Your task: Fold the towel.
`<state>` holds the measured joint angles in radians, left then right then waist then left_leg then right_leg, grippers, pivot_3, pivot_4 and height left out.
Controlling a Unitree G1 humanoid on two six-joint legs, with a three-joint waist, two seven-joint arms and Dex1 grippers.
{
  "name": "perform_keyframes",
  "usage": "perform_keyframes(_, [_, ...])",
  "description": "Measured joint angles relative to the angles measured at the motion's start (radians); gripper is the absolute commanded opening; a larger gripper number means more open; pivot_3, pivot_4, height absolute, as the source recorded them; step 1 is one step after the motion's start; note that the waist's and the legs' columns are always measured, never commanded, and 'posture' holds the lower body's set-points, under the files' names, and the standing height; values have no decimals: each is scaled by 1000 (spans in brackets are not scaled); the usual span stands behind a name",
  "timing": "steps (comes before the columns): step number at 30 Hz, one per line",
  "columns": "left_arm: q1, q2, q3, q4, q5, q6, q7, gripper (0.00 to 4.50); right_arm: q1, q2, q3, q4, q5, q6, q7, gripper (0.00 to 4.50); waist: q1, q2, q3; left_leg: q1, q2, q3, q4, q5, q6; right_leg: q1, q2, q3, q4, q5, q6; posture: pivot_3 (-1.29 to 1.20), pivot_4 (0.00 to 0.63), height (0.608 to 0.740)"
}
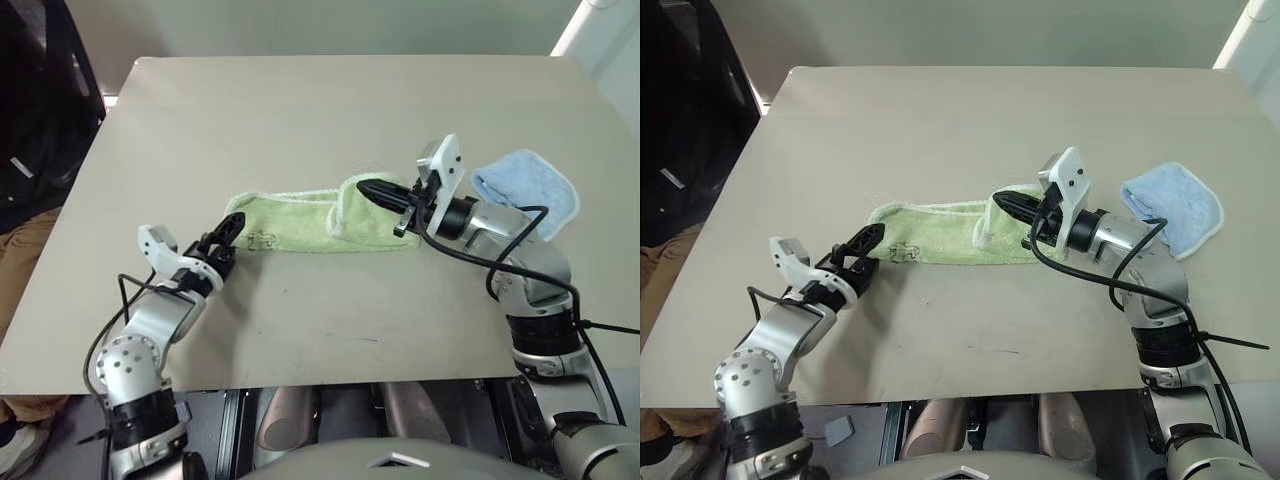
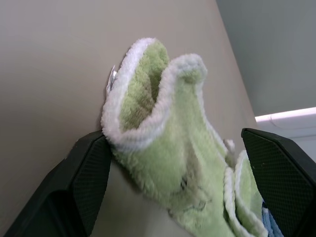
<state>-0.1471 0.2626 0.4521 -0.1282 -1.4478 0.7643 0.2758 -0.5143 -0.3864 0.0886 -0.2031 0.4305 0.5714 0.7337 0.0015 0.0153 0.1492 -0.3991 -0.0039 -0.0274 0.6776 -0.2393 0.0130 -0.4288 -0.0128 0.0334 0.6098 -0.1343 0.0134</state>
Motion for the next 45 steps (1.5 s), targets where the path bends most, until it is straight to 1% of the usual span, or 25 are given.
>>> perform_keyframes(3, [-37,0,-2,43,23,1,-19,4398,1,0,-3,-14,3,9,-10,11,2,0,0,0,0,0,0,0,0,1,0,0,0,0,0,0,150,736])
perform_keyframes(4, [-43,-1,-3,52,31,2,-27,4008,2,0,-4,-20,6,12,-11,0,2,0,0,0,0,0,0,0,0,1,0,0,0,0,0,0,150,736])
perform_keyframes(5, [-44,-1,-3,56,38,3,-31,3794,5,-1,-6,-29,8,18,-13,0,2,0,0,0,0,0,0,-1,-1,1,0,0,0,0,0,0,150,736])
perform_keyframes(9, [-44,-8,1,71,61,-1,-39,2346,36,-10,-24,-51,19,36,-20,0,2,0,0,-1,0,-1,0,-2,-2,0,0,0,-2,-1,1,0,150,736])
perform_keyframes(10, [-43,-11,1,73,64,-2,-39,2011,44,-12,-29,-53,19,41,-24,0,1,0,0,-2,-1,-1,0,-2,-1,-1,0,0,-2,-1,1,0,150,736])
perform_keyframes(12, [-42,-15,1,80,70,-2,-45,1181,65,-17,-31,-62,20,48,-29,0,1,-1,1,-2,0,-1,0,-1,2,-2,1,0,-2,-2,2,0,150,736])
perform_keyframes(14, [-39,-17,3,76,72,-2,-56,535,75,-20,-32,-66,21,55,-33,0,1,-1,1,-3,0,-1,0,0,4,-3,1,0,-2,-3,2,0,150,736])
perform_keyframes(15, [-39,-17,4,68,71,-2,-62,114,78,-21,-32,-72,21,62,-37,0,1,-1,1,-3,0,-1,-1,1,5,-3,2,0,-1,-4,2,0,150,736])
perform_keyframes(17, [-40,-10,9,64,74,-5,-74,49,80,-21,-32,-83,23,67,-42,0,1,-1,1,-2,1,-1,-4,1,6,-3,4,0,-2,-5,1,0,150,736])
perform_keyframes(20, [-47,29,30,83,81,-14,-98,49,101,-30,-35,-89,26,71,-49,0,0,-4,2,-2,2,-4,-5,1,4,-5,6,0,-1,-6,-1,0,150,736])
perform_keyframes(24, [-102,176,106,145,113,-31,-153,49,135,-64,-58,-89,26,74,-55,0,-1,-7,4,-3,4,-7,-9,2,0,-7,9,-1,-1,-8,-4,0,150,736])
perform_keyframes(26, [-136,231,139,155,122,-42,-190,49,145,-77,-78,-89,26,73,-58,0,-1,-7,4,-3,3,-8,-10,2,-2,-7,9,-1,-1,-9,-4,0,150,736])
perform_keyframes(28, [-176,264,145,158,125,-42,-227,49,162,-101,-79,-87,14,65,-58,0,0,-7,4,-3,3,-9,-11,5,-9,-7,9,-2,-1,-10,-5,0,150,736])
perform_keyframes(30, [-205,285,142,154,126,-38,-261,49,180,-118,-83,-77,0,55,-58,0,3,-7,4,-4,2,-10,-10,4,-9,-7,8,-2,-1,-10,-6,0,150,736])
perform_keyframes(32, [-228,295,112,127,131,-20,-294,49,185,-131,-93,-56,-6,46,-58,0,5,-7,4,-6,1,-11,-10,3,-9,-7,7,-2,-2,-9,-9,0,150,736])
perform_keyframes(34, [-256,295,46,81,148,7,-319,49,185,-137,-110,-41,-13,36,-59,0,8,-7,4,-6,0,-11,-10,3,-8,-7,6,-2,-2,-8,-10,0,150,736])
perform_keyframes(39, [-329,288,-225,-38,280,68,-416,49,185,-137,-114,-38,-16,24,-67,0,7,-7,4,-6,0,-11,-9,0,-8,-7,6,-2,-2,-10,-9,0,150,736])
perform_keyframes(41, [-354,308,-353,-55,402,60,-473,49,192,-137,-119,-39,-20,23,-77,0,5,-7,4,-6,1,-12,-8,0,-8,-7,7,-3,-2,-11,-9,0,150,736])
perform_keyframes(42, [-382,325,-477,-73,517,42,-521,49,195,-137,-121,-40,-22,23,-86,0,6,-7,4,-6,1,-12,-8,0,-8,-7,6,-3,-2,-12,-9,0,150,736])
perform_keyframes(43, [-403,327,-577,-85,597,29,-562,49,196,-133,-121,-42,-23,23,-93,0,6,-7,4,-6,1,-12,-8,0,-8,-7,6,-3,-2,-12,-9,0,150,736])
perform_keyframes(45, [-417,316,-725,-91,719,10,-630,49,198,-125,-120,-47,-23,23,-103,0,6,-7,4,-6,1,-12,-8,-1,-7,-7,6,-3,-2,-13,-8,0,150,736])
